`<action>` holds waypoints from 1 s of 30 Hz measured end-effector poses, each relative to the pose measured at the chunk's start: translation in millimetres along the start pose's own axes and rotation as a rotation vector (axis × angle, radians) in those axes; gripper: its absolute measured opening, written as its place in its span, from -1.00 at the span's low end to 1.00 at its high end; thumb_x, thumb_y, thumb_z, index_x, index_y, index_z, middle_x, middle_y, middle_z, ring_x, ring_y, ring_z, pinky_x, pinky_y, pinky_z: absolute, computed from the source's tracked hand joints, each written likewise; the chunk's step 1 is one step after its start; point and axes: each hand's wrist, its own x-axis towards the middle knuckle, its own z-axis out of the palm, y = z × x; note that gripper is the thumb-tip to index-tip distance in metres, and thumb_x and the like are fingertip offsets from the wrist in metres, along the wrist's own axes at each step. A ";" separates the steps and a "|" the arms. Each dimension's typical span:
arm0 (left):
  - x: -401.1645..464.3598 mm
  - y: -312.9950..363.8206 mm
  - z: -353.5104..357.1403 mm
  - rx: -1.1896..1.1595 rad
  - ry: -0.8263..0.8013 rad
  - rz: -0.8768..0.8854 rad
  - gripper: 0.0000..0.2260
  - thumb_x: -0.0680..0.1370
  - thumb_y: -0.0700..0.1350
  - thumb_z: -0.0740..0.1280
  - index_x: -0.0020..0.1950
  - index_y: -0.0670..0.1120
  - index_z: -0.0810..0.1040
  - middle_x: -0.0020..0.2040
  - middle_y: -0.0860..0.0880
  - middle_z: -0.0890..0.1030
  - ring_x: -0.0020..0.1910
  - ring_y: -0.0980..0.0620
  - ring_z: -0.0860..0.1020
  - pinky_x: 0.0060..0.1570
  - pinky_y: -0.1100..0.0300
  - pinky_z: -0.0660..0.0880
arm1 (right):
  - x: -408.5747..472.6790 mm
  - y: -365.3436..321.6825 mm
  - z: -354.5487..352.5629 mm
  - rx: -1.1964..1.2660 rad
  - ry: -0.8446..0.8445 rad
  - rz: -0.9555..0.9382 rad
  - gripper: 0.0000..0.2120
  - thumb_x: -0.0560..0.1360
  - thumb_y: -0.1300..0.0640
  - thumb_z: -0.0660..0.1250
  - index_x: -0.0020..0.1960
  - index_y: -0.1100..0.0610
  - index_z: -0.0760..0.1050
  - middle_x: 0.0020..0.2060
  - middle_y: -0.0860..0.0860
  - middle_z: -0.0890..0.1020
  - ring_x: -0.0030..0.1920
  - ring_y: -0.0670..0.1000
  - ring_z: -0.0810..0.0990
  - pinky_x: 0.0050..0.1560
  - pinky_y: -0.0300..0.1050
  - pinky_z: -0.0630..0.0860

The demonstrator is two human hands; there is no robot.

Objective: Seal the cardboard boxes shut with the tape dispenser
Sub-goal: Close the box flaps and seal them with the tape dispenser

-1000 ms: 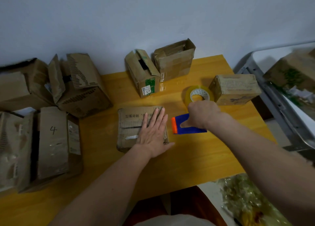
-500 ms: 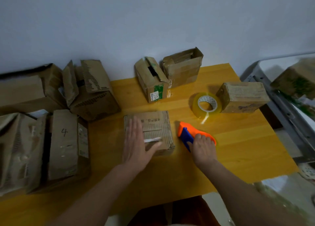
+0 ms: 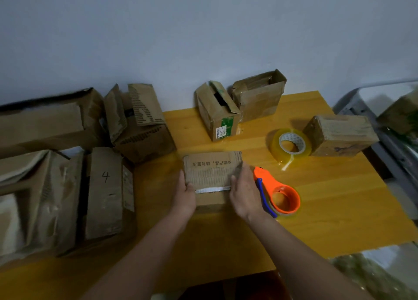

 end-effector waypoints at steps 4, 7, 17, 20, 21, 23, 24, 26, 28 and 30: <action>6.2 4.9 -5.8 -0.006 -0.104 -0.079 -0.57 0.70 -0.07 0.02 0.58 0.09 0.07 0.46 -0.02 0.36 0.38 -0.08 0.37 0.37 -0.03 0.32 | 13.1 5.9 -0.1 0.103 -0.083 0.139 -0.67 0.64 0.12 0.11 0.36 0.21 0.23 0.20 0.14 0.48 0.25 0.20 0.46 0.11 -0.06 0.40; 10.0 6.3 -8.3 0.005 -0.131 -0.107 -0.60 0.69 -0.01 0.02 0.54 0.06 0.16 0.38 -0.02 0.43 0.31 -0.07 0.42 0.26 0.04 0.38 | 27.4 9.7 1.2 0.112 -0.166 0.288 -0.71 0.65 0.10 0.07 0.29 0.24 0.32 0.21 0.22 0.52 0.24 0.23 0.47 0.08 -0.08 0.36; 23.5 7.9 -12.5 0.109 -0.221 -0.262 -0.36 0.58 0.32 -0.19 0.48 0.04 0.33 0.47 -0.15 0.34 0.45 -0.19 0.28 0.45 -0.12 0.13 | 36.8 14.6 -3.4 0.303 -0.227 0.544 -0.40 0.65 -0.13 -0.10 0.34 0.30 0.41 0.29 0.25 0.49 0.30 0.19 0.44 0.08 -0.14 0.30; 17.5 3.0 -6.7 -0.017 -0.128 -0.181 -0.38 0.59 0.30 -0.21 0.50 0.08 0.30 0.46 -0.13 0.36 0.44 -0.18 0.30 0.46 -0.15 0.15 | 30.5 17.3 -3.5 0.380 -0.184 0.547 -0.40 0.64 -0.17 -0.13 0.39 0.20 0.38 0.32 0.18 0.48 0.33 0.15 0.42 0.23 -0.08 0.31; 15.5 0.7 -3.6 -0.027 -0.064 -0.138 -0.44 0.62 0.26 -0.17 0.52 0.08 0.24 0.48 -0.12 0.34 0.44 -0.17 0.30 0.44 -0.12 0.18 | 28.4 17.8 -2.0 0.386 -0.159 0.496 -0.44 0.65 -0.16 -0.14 0.43 0.14 0.35 0.34 0.14 0.45 0.36 0.11 0.39 0.27 -0.08 0.30; 12.4 -3.0 1.4 -0.031 -0.011 -0.063 -0.56 0.67 0.14 -0.12 0.56 0.14 0.11 0.47 -0.06 0.35 0.41 -0.13 0.34 0.35 0.03 0.28 | 26.9 18.7 0.8 0.390 -0.147 0.407 -0.52 0.66 -0.11 -0.13 0.40 0.04 0.36 0.29 0.09 0.48 0.31 0.03 0.40 0.23 -0.13 0.30; 12.2 -3.8 2.4 -0.030 -0.015 -0.053 -0.58 0.68 0.11 -0.10 0.55 0.16 0.09 0.45 -0.04 0.36 0.39 -0.11 0.36 0.26 0.09 0.29 | 27.3 19.2 1.9 0.410 -0.169 0.405 -0.56 0.66 -0.11 -0.13 0.33 0.01 0.40 0.23 0.07 0.51 0.26 0.02 0.43 0.18 -0.13 0.31; 14.8 -3.5 0.0 0.004 -0.051 -0.056 -0.59 0.68 0.11 -0.11 0.55 0.18 0.08 0.46 -0.03 0.35 0.40 -0.10 0.34 0.28 0.06 0.29 | 28.1 18.6 3.6 0.469 -0.239 0.469 -0.56 0.65 -0.15 -0.12 0.22 -0.02 0.45 0.16 0.05 0.55 0.19 0.03 0.48 0.18 -0.10 0.36; 20.4 0.2 -6.5 0.078 -0.107 -0.079 -0.56 0.67 0.13 -0.14 0.56 0.15 0.07 0.49 -0.04 0.31 0.45 -0.12 0.28 0.38 -0.01 0.23 | 26.9 21.1 5.6 0.493 -0.285 0.546 -0.49 0.63 -0.21 -0.12 0.24 0.02 0.48 0.15 0.06 0.56 0.21 0.05 0.50 0.27 -0.05 0.38; 26.0 6.4 -15.1 0.185 -0.182 -0.155 -0.51 0.65 0.19 -0.17 0.55 0.10 0.12 0.51 -0.08 0.28 0.47 -0.14 0.24 0.41 -0.04 0.17 | 23.2 22.9 5.8 0.508 -0.325 0.587 -0.45 0.62 -0.22 -0.11 0.31 0.07 0.46 0.20 0.08 0.56 0.25 0.07 0.50 0.34 -0.03 0.36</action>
